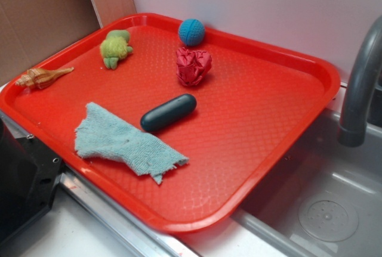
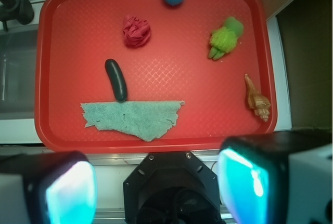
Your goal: Grab the green animal.
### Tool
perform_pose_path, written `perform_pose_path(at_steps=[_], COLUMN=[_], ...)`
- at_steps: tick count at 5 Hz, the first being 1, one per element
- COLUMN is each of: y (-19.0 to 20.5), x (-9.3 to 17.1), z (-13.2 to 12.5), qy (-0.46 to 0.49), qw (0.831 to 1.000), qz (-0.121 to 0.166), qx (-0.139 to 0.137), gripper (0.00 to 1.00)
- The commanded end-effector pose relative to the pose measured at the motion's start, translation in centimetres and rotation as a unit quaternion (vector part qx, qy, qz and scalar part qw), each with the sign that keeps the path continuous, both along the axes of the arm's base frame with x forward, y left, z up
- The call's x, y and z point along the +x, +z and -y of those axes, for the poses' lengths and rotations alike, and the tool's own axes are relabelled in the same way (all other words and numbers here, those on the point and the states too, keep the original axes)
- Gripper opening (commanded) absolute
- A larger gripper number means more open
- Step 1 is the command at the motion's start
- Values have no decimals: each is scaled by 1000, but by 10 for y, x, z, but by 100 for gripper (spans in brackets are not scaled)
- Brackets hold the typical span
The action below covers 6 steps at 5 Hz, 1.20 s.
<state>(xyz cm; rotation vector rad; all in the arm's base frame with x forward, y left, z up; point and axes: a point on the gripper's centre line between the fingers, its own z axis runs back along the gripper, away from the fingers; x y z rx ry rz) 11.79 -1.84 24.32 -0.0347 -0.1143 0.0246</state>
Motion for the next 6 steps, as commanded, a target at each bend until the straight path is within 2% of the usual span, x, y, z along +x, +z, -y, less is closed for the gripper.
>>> perform_pose_path(at_steps=[1, 2, 3, 4, 5, 6], y=[0, -46, -66, -88, -100, -100], x=[0, 16, 48, 75, 92, 92], z=[0, -45, -69, -95, -108, -108], qy=[0, 81, 116, 189, 207, 207], qw=[1000, 995, 991, 980, 974, 974], qz=[0, -34, 11, 48, 90, 90], qx=[0, 54, 69, 38, 16, 16], gripper=[100, 100, 100, 100, 100, 100])
